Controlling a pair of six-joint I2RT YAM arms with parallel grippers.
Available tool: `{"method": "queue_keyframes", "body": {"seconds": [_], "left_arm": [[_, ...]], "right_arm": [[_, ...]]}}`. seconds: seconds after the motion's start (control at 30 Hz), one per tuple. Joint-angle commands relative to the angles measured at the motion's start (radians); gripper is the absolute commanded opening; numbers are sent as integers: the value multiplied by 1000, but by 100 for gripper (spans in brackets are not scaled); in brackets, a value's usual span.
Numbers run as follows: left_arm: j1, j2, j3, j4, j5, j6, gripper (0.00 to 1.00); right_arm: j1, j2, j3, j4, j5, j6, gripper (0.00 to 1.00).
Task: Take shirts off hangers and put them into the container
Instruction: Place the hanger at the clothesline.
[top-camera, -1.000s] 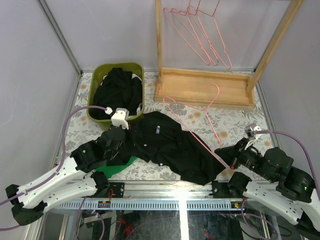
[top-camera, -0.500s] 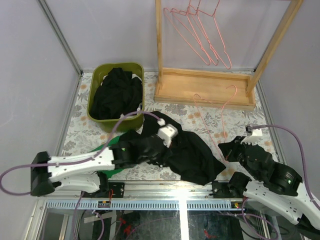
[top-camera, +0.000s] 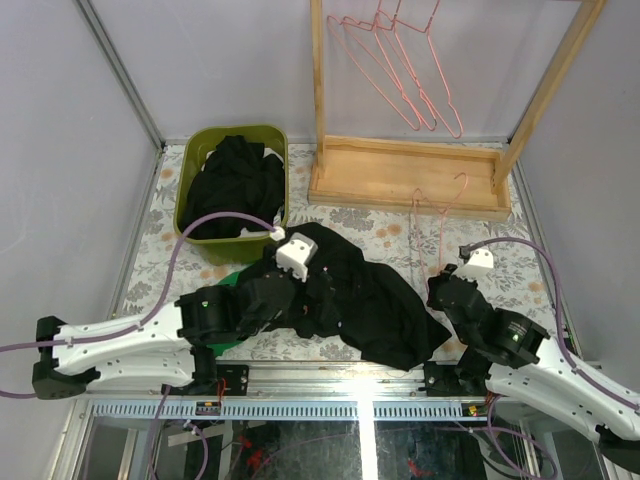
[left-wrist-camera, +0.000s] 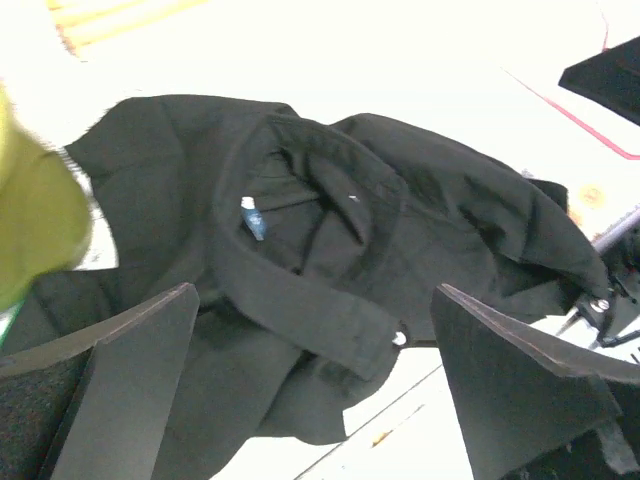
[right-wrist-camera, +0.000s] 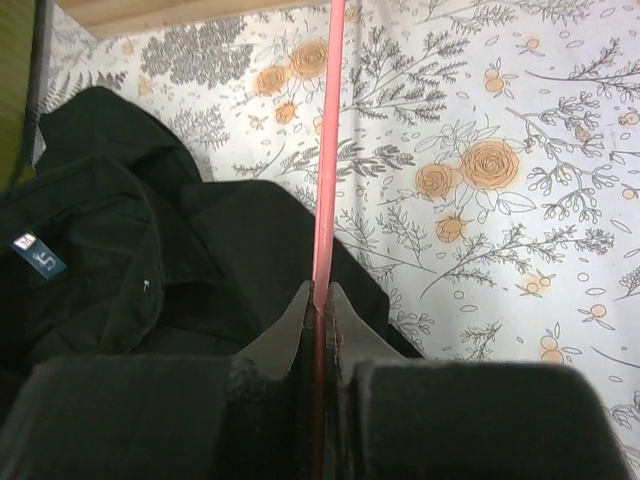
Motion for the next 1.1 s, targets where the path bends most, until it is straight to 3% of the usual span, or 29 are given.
{"method": "queue_keyframes", "body": {"seconds": [0.0, 0.2, 0.43, 0.6, 0.87, 1.07], "left_arm": [[4, -69, 11, -111, -175, -33, 100], [49, -136, 10, -196, -236, -97, 100], [366, -220, -55, -144, 63, -78, 100], [393, -239, -53, -161, 30, -68, 100], [394, -339, -94, -143, -15, -80, 100], [394, -364, -93, -149, -14, -95, 100]], "right_arm": [[-4, -68, -31, 189, 102, -42, 0], [-16, -66, 2, 186, 104, -132, 0], [-95, 12, 99, 124, 121, -222, 0], [-257, 84, 106, 196, -56, -292, 0], [-670, 230, 209, 271, -470, -387, 0], [-870, 387, 489, 260, -576, -508, 0]]}}
